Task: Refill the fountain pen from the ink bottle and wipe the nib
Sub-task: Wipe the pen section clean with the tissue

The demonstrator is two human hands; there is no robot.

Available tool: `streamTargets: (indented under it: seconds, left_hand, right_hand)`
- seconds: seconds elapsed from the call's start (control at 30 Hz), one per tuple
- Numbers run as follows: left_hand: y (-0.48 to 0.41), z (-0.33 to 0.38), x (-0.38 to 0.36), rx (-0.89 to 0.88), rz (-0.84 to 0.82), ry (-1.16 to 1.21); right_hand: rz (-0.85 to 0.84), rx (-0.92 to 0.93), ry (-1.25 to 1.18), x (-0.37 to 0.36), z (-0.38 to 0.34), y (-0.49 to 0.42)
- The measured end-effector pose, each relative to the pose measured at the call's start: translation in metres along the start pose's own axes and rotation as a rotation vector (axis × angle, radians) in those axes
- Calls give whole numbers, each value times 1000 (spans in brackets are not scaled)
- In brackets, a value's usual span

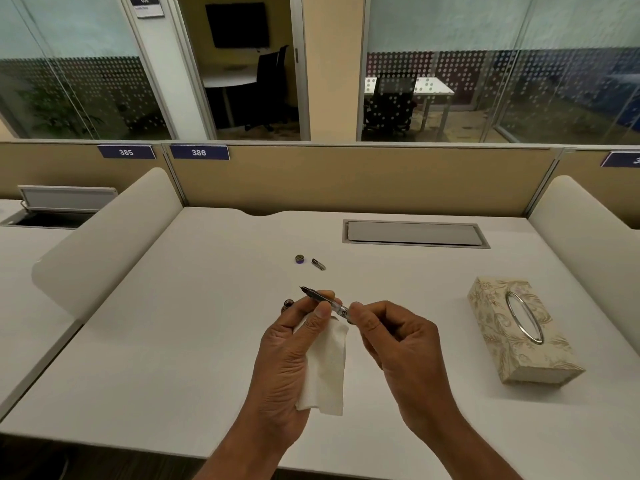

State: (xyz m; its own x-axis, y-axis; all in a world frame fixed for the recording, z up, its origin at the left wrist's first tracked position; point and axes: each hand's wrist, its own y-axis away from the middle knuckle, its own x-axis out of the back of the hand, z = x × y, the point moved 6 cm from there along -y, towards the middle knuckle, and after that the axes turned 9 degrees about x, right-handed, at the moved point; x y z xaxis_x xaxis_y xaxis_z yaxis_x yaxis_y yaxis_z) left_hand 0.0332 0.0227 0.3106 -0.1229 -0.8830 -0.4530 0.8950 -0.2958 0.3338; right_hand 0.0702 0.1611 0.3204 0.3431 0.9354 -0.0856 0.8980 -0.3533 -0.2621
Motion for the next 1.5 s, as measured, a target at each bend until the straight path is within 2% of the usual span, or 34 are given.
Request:
streamTargets:
  seconds: [0.77,1.5]
  left_hand:
    - [-10,-2,2,-15,21,-35]
    - [-11,0,0,-41,29,-43]
  right_hand:
    - [-18,-121,-35,4,12,-2]
    - [31,-43,76,7,12,0]
